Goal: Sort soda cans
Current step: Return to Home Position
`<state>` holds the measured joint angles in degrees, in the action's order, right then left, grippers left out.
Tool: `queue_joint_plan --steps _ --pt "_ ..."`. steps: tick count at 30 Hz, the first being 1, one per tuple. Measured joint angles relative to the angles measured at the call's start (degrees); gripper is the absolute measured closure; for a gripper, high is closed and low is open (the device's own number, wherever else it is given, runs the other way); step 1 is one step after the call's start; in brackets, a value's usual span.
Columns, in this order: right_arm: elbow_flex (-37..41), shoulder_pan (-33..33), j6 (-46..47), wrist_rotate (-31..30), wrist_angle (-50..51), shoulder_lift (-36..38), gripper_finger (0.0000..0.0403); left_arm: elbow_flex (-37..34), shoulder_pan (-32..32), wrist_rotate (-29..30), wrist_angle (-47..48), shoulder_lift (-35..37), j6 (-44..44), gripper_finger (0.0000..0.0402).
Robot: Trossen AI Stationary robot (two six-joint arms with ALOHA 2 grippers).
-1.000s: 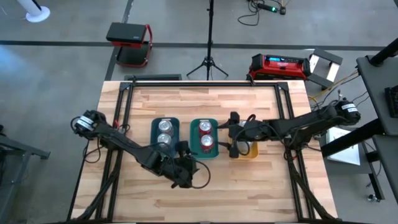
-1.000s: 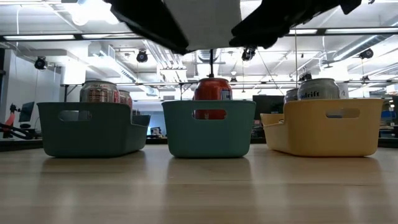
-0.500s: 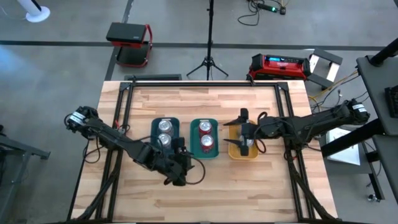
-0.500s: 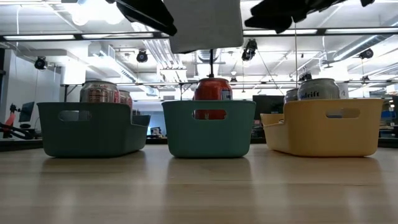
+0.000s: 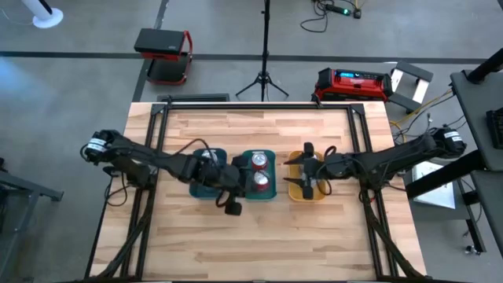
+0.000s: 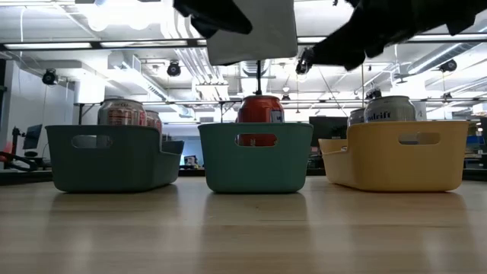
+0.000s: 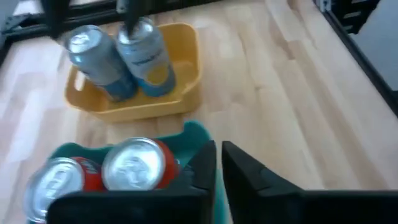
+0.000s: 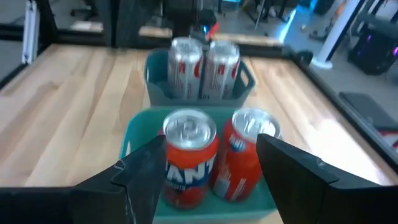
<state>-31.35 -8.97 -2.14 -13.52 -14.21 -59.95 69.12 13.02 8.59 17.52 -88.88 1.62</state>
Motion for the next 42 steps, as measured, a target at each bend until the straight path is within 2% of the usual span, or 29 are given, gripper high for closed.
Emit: queue_joint_plan --steps 7,12,17,24,32,36,42 --pt "0.0 0.1 -0.6 0.0 -3.3 -5.5 0.0173 -2.3 -4.7 -0.2 -6.3 3.5 2.9 0.0387" --pt "0.0 1.4 -4.6 -0.1 -5.8 -4.6 0.0182 -9.9 -6.8 -0.2 -15.1 10.7 3.4 0.0397" --pt "0.0 3.3 -6.8 -0.1 0.4 2.5 0.0183 -21.3 -7.1 -0.2 -22.6 23.1 3.2 0.0400" --pt "0.0 4.9 -6.9 -0.2 9.4 14.1 0.0186 -32.5 -7.2 -0.1 -21.6 40.5 0.1 0.0400" --pt "0.0 4.3 -5.0 0.5 14.4 24.5 0.0200 -39.6 -7.2 -0.1 -15.5 58.2 -1.2 0.0400" --pt "0.4 4.3 -5.2 0.6 15.7 29.2 0.0212 -41.5 -7.2 0.0 -13.4 64.4 -1.2 0.0400" --pt "5.3 4.3 -5.4 3.6 15.0 35.2 0.0235 -45.6 -7.2 -0.1 -13.5 73.4 0.4 0.0400"
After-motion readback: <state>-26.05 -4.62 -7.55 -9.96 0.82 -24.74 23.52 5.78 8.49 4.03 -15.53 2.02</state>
